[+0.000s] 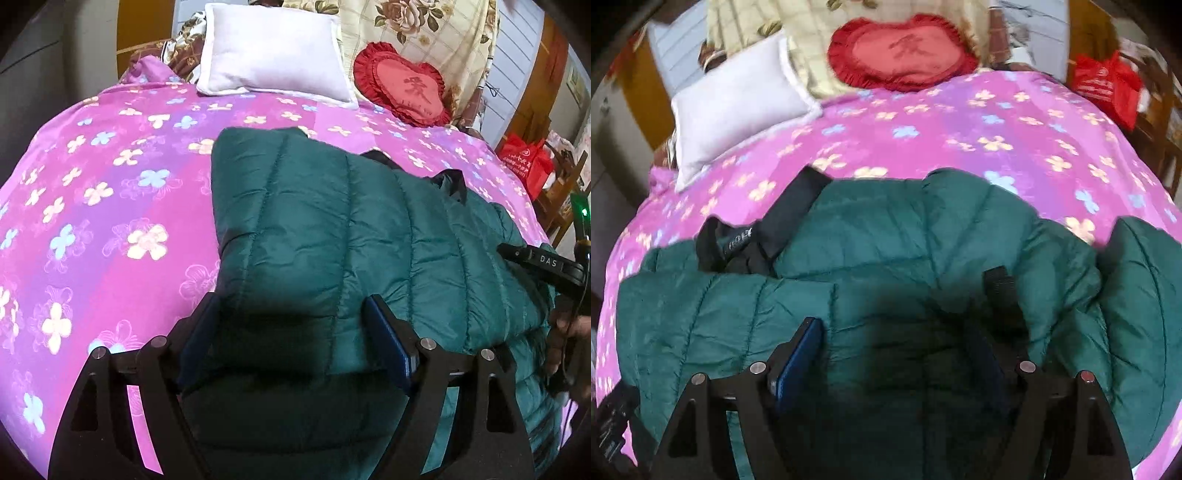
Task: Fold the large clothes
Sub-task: 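Grasp the other sleeve cuff with the right tool and lift it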
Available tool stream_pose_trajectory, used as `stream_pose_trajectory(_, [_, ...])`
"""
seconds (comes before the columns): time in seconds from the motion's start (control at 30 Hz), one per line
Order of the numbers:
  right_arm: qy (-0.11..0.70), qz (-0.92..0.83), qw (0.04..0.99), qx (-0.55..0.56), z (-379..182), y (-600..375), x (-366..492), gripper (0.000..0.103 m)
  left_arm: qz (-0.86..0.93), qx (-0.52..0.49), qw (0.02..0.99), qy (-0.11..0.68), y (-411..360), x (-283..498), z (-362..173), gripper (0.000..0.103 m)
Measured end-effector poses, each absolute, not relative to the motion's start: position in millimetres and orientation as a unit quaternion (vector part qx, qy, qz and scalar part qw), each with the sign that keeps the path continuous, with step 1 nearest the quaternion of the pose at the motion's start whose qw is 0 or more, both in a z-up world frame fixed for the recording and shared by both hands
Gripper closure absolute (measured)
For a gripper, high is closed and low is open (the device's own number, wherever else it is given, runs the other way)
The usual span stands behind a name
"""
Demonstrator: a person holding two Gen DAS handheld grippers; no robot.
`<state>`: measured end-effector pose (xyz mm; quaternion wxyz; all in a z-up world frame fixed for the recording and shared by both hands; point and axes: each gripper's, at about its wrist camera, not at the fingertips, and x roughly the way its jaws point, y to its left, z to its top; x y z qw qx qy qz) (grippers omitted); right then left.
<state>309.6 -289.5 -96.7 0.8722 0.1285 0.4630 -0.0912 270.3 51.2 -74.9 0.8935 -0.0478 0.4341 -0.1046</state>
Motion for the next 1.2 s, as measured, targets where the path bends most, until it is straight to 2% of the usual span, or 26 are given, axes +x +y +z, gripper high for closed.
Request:
stream_pose_trajectory(0.2, [0.390,-0.037,0.917,0.071,-49,-231,276,0.026,-0.110,-0.044,0.898,0.423,47,265,-67,0.023])
stream_pose_trajectory(0.37, [0.446,-0.026,0.893,0.051,-90,-206,281,0.025,-0.104,-0.033,0.891,0.440,45,268,-78,0.022])
stream_pose_trajectory(0.43, [0.449,-0.018,0.887,0.103,-105,-222,279,0.018,-0.103,-0.033,0.889,0.445,45,269,-80,0.018])
stream_pose_trajectory(0.57, [0.452,-0.023,0.885,0.111,-95,-229,275,0.018,-0.100,-0.051,0.885,0.452,51,271,-80,0.015])
stream_pose_trajectory(0.73, [0.402,-0.027,0.910,0.095,-64,-226,234,0.018,-0.117,-0.030,0.906,0.406,40,250,-54,0.015])
stream_pose_trajectory(0.9, [0.431,-0.033,0.898,0.079,-90,-230,225,0.018,-0.142,0.012,0.893,0.428,14,250,-69,0.015])
stream_pose_trajectory(0.97, [0.443,-0.020,0.888,0.119,-107,-244,226,0.014,-0.137,0.027,0.886,0.443,9,254,-81,0.015])
stream_pose_trajectory(1.07, [0.447,0.003,0.886,0.123,-110,-245,227,0.000,-0.138,0.036,0.885,0.442,6,254,-81,0.012])
stream_pose_trajectory(1.2, [0.456,-0.004,0.886,0.088,-114,-236,230,0.000,-0.138,0.059,0.880,0.450,-2,253,-88,0.003])
